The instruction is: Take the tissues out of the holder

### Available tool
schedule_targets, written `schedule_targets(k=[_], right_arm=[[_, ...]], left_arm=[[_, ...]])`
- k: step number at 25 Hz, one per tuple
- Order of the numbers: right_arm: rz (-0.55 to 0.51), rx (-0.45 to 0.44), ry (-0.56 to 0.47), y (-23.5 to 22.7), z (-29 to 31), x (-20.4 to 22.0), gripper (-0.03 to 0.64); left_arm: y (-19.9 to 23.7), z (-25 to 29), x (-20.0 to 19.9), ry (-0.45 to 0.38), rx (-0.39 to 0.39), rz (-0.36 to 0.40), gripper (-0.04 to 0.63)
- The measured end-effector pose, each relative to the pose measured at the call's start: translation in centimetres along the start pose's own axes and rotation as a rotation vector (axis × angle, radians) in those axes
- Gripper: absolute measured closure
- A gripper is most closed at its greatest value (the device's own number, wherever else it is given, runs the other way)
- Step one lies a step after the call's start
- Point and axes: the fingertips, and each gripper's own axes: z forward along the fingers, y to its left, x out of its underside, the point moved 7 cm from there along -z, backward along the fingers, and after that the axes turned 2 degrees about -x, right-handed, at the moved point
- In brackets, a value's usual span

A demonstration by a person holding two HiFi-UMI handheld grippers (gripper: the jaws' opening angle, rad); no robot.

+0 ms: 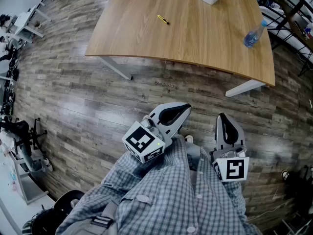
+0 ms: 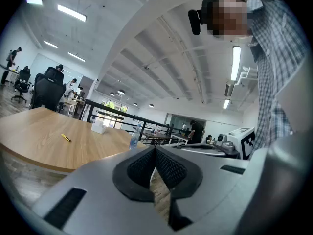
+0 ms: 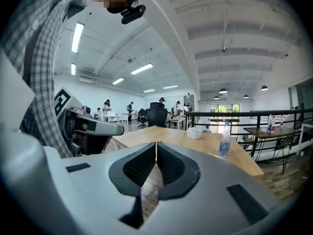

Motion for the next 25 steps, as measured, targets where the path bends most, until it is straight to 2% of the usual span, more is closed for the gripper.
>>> schedule_targets(k=[12,25], right_arm=[[-0.005,0.003,-0.002,0.2,0.4,-0.1,0.597],[0.012,0.043,0.003,0.9,0.7,-0.2,0.597]], left_arm=[[0.5,-0.1,-0.3,-0.005,0.005,-0.012,0.588],[1.8,-1.0,-0.4,-0.011,0.014,-0.017,0.588]])
